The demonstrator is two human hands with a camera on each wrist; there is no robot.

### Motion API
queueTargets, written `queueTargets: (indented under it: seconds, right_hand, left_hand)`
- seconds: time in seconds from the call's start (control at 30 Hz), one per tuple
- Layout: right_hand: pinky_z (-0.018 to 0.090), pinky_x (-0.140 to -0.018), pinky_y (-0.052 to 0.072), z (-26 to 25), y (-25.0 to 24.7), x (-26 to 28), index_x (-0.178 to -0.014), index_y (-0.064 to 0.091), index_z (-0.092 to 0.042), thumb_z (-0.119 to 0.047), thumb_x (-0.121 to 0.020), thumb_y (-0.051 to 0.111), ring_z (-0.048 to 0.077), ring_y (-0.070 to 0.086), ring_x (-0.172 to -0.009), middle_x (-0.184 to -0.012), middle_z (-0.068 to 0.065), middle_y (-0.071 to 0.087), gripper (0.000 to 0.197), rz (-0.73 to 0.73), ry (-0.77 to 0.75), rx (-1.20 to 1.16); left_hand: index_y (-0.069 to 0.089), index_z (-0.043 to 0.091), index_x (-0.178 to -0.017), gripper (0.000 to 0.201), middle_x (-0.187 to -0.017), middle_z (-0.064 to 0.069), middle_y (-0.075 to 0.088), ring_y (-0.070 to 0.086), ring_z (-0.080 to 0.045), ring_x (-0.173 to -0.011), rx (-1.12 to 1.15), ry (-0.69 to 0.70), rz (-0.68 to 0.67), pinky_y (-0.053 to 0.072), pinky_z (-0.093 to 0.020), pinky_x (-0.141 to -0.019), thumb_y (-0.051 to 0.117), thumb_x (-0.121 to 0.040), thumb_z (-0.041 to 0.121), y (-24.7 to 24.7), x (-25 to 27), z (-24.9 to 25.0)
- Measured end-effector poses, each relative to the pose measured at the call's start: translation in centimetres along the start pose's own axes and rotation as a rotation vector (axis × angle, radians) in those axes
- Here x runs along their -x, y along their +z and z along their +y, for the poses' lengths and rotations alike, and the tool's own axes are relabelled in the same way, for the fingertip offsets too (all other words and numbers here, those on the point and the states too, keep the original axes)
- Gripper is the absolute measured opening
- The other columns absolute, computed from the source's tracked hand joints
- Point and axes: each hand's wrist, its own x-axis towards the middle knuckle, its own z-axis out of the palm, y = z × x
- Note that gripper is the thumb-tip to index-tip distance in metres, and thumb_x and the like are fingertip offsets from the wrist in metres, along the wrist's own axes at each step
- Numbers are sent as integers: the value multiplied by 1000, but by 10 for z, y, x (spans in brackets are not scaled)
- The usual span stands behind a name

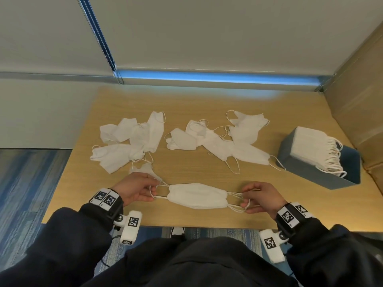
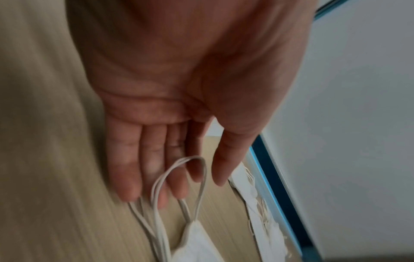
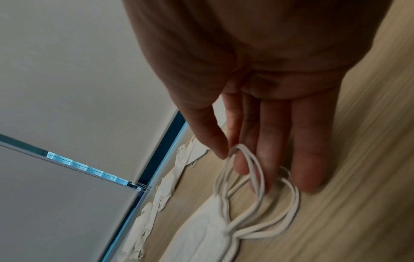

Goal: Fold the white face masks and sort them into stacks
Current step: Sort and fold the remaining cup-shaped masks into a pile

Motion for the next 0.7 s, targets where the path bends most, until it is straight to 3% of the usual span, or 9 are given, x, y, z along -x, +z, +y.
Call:
queueTargets:
  seconds: [0.1, 0.17, 0.23, 0.3, 0.37, 0.47, 0.5, 0.57, 0.7]
  right_hand:
    - [41, -66, 61, -3, -3, 4, -104, 68, 0, -1, -87, 71, 30, 72, -74, -78, 19, 73, 18, 15, -7, 26]
    - [41, -65, 61, -5, -7, 1, -95, 74, -9, -12, -86, 75, 26, 69, -72, -80, 11, 75, 9, 125, -93, 133]
    - [39, -67, 60, -10, -10, -4, -81, 76, -22, -27, -83, 78, 21, 69, -74, -78, -2, 75, 7, 269, -268, 377]
    - [29, -70, 54, -20, -5, -6, -83, 74, -25, -35, -82, 79, 15, 68, -79, -80, -9, 72, 11, 280, -427, 555]
    - [21, -76, 49, -33, 11, -5, -102, 71, -26, -40, -81, 79, 11, 65, -87, -94, -12, 70, 26, 148, -544, 729]
    - [33, -106, 43, -38, 46, -9, -143, 50, -25, -50, -78, 80, 17, 52, -125, -139, -5, 55, 76, -144, -601, 1071]
    - [37, -113, 38, -35, 56, -12, -150, 41, -24, -51, -75, 81, 21, 44, -135, -151, -2, 44, 89, -198, -590, 1178]
    - [42, -113, 37, -26, 69, -20, -154, 33, -25, -54, -69, 83, 24, 37, -138, -156, 0, 33, 102, -213, -612, 1337]
    - [36, -106, 43, -24, 69, -31, -151, 36, -23, -41, -74, 81, 21, 42, -131, -148, -1, 39, 91, -180, -669, 1338]
  left_hand:
    - [75, 6, -96, 15, -89, -14, 76, 72, -21, -83, -222, 72, 64, 62, -45, -86, 74, -91, 20, 2, 2, 8]
    - [77, 16, -91, 15, -93, -1, 76, 71, -17, -89, -581, 237, 212, 58, -34, -77, 76, -88, 31, 2, 0, 17]
    - [71, 26, -107, 30, -107, 10, 70, 66, -14, -99, -881, 401, 321, 51, -31, -84, 77, -84, 43, 7, 0, 26]
    - [60, 29, -129, 56, -121, 11, 63, 60, -11, -111, -1018, 576, 222, 48, -32, -93, 80, -80, 48, 18, -1, 33]
    - [47, 31, -141, 76, -135, 10, 55, 53, -10, -122, -1176, 674, -21, 46, -34, -102, 82, -76, 50, 35, -5, 34]
    - [33, 26, -152, 99, -147, 6, 43, 45, -15, -128, -1489, 665, -214, 40, -36, -107, 85, -71, 50, 57, -20, 20]
    - [33, 24, -152, 101, -146, 4, 42, 45, -17, -126, -1560, 669, -212, 40, -36, -105, 86, -69, 49, 60, -25, 15]
    - [37, 22, -149, 98, -140, 2, 43, 46, -18, -122, -1597, 680, -191, 43, -37, -102, 86, -68, 45, 61, -34, 9]
    - [44, 21, -144, 80, -132, 1, 47, 50, -18, -118, -1469, 687, -181, 47, -33, -94, 79, -76, 40, 57, -44, 8]
